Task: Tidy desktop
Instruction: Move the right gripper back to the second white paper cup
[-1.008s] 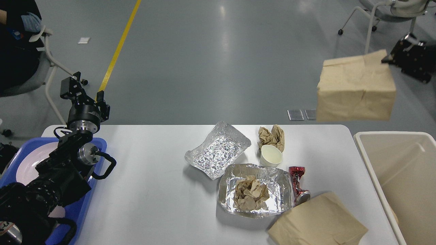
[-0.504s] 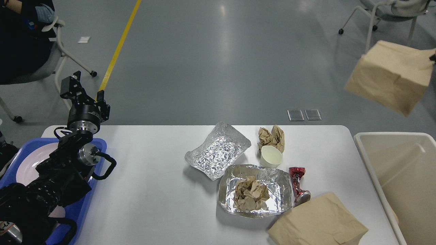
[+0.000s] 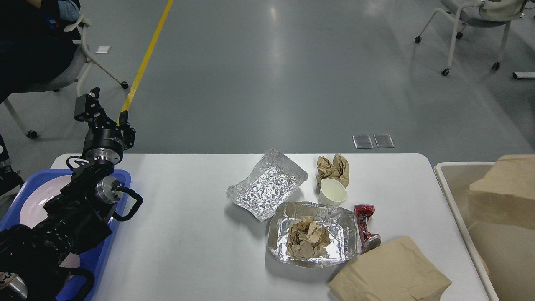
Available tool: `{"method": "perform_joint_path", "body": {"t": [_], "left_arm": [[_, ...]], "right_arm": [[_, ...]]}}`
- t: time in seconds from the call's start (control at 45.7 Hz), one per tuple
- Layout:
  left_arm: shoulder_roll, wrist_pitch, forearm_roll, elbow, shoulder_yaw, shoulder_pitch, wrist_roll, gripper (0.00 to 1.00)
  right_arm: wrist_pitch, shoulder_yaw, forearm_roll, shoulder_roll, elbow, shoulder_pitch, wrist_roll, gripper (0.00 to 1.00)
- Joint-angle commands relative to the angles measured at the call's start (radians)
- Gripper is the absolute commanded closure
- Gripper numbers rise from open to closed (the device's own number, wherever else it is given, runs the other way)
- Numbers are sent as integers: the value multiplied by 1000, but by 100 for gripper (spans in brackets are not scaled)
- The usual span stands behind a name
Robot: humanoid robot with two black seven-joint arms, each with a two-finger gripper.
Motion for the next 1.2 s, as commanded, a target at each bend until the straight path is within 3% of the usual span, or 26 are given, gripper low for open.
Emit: {"method": "perform_joint_path", "body": {"t": [0.0, 0.022, 0.044, 0.066, 0.35, 0.591, 0.723, 0.832, 1.051, 1.183], "left_arm": [[0, 0, 1, 0, 0, -1, 0, 4], [0, 0, -1, 0, 0, 1, 0, 4], [0, 0, 1, 0, 0, 1, 0, 4], [0, 0, 1, 0, 0, -1, 0, 4], [0, 0, -1, 0, 0, -1, 0, 4], [0, 0, 1, 0, 0, -1, 0, 4], [0, 0, 1, 0, 0, 1, 0, 4], [0, 0, 1, 0, 0, 1, 0, 4], [0, 0, -1, 0, 0, -1, 0, 4], [0, 0, -1, 0, 0, -1, 0, 4]], "right_arm": [[-13, 9, -2, 25, -33, -86, 0, 50], [-16, 11, -2, 36, -51, -93, 0, 27], [-19, 12, 0, 48, -71, -97, 0, 10], [-25, 15, 0, 60, -86, -99, 0, 1], [-32, 12, 0, 155, -111, -97, -2, 0], [-5, -58, 6, 355, -97, 131, 1, 0], [31, -199, 6, 548, -82, 232, 1, 0], [187, -337, 6, 665, -13, 387, 3, 0], [784, -273, 6, 708, 73, 574, 1, 0], [958, -256, 6, 702, 165, 679, 1, 0]]}}
